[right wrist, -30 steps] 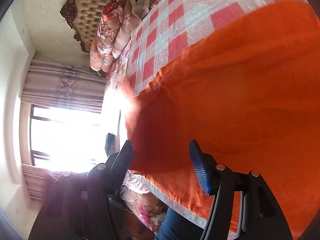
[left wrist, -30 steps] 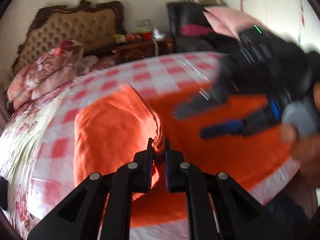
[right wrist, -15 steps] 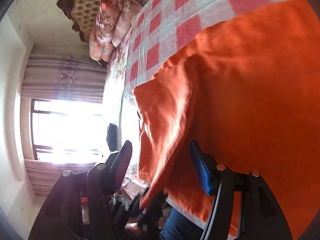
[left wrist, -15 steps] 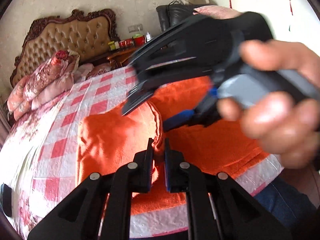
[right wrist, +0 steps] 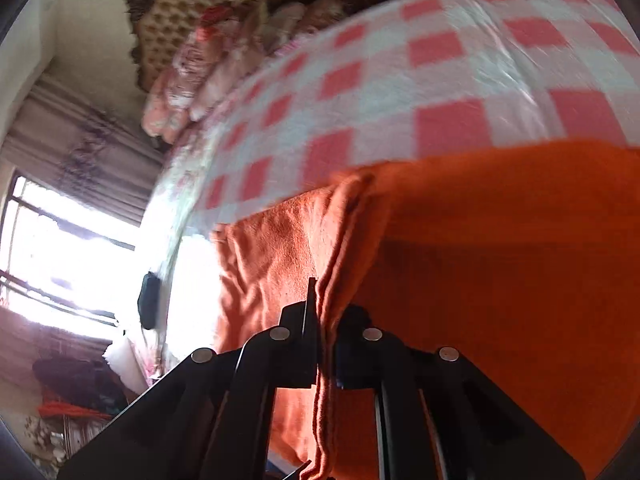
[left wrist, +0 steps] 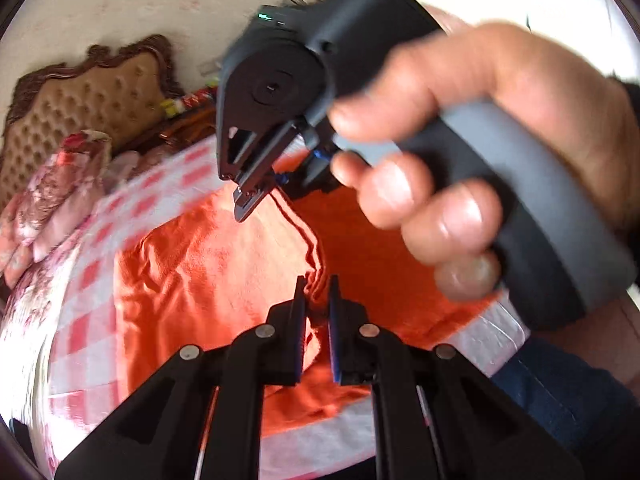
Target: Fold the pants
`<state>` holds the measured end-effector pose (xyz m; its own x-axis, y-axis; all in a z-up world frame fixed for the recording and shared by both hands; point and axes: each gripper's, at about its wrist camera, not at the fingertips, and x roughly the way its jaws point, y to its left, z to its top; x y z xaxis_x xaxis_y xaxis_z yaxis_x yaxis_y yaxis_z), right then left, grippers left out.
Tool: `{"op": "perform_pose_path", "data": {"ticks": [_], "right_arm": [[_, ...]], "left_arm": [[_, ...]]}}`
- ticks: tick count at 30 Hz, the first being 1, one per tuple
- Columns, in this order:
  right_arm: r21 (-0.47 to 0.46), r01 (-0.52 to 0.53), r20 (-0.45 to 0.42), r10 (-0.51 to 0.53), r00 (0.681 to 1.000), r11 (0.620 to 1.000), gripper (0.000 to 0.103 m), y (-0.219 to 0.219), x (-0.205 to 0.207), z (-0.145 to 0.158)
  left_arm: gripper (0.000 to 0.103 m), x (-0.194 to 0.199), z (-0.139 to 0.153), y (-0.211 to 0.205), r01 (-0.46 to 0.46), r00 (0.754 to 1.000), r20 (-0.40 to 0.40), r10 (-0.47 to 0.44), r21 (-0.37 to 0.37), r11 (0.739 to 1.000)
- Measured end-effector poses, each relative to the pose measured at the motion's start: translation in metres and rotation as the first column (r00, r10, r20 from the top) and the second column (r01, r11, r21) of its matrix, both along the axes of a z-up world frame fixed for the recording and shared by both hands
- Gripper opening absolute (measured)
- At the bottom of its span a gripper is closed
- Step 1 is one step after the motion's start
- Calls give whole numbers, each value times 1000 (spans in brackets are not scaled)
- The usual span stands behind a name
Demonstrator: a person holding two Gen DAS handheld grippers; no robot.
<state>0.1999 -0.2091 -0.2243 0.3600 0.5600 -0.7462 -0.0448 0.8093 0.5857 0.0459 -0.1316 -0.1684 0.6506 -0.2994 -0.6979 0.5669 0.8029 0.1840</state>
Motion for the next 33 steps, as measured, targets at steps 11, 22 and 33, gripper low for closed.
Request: {"op": "perform_pose_path", "data": {"ticks": [11,22,33], "right_arm": [[-61,26,55,-23,998,998,11,-8,8,-7],[-235,108,144,-75,987,966,26,-5,-5,0],[-382,134,300,-14,954,914,26,7,-66,42]], "left_arm": [[10,-6,-24,-11,16,1000,-6,-15,70,997],[30,-1,-28,-10,30,998,-52,-30,1,1000],[12,66,33,164,-382,923,-228,311,-421,823]]}}
